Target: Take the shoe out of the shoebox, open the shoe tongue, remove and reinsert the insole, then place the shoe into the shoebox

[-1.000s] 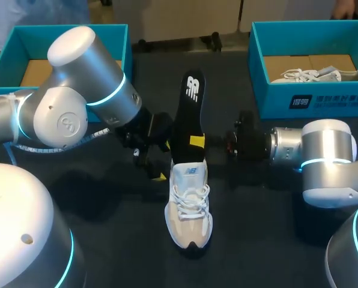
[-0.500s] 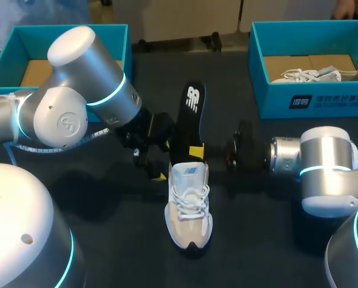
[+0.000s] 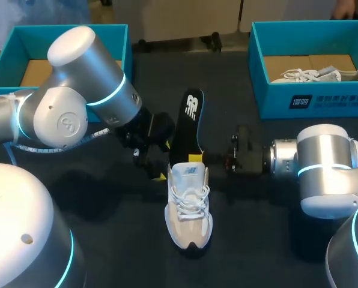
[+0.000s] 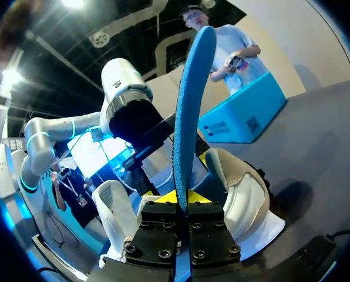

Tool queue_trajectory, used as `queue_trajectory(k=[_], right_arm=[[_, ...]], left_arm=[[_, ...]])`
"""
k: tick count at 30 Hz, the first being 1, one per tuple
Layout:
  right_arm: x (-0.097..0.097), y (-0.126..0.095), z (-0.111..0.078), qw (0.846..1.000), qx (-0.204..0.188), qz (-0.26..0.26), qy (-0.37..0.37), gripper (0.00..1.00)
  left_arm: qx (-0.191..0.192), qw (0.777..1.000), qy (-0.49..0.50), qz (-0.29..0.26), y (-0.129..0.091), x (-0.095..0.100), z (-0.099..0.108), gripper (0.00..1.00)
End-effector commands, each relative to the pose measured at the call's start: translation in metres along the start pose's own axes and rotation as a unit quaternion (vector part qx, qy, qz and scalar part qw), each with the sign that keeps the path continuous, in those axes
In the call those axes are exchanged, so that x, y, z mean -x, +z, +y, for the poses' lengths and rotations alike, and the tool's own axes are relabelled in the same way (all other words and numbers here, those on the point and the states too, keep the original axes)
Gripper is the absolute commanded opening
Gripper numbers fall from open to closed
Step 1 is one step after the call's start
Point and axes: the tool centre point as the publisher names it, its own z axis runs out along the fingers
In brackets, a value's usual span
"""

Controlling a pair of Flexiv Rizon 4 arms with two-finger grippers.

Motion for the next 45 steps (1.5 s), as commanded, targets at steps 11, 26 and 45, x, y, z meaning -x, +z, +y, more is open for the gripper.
queue_trajectory(k=[11, 26, 45], right_arm=[[0.003, -0.005, -0.004, 0.999, -0.02, 0.034, 0.021, 0.0], [-0.003, 0.004, 0.01, 0.998, -0.02, 0.052, -0.002, 0.23], [-0.018, 0.019, 0.029, 0.996, -0.032, 0.065, -0.049, 0.29]], left_arm=[[0.001, 1.0, 0.0, 0.0, 0.001, 0.001, 0.0, 1.0], [0.001, 1.0, 0.0, 0.0, 0.001, 0.001, 0.0, 1.0], [0.001, 1.0, 0.0, 0.0, 0.001, 0.001, 0.0, 1.0]])
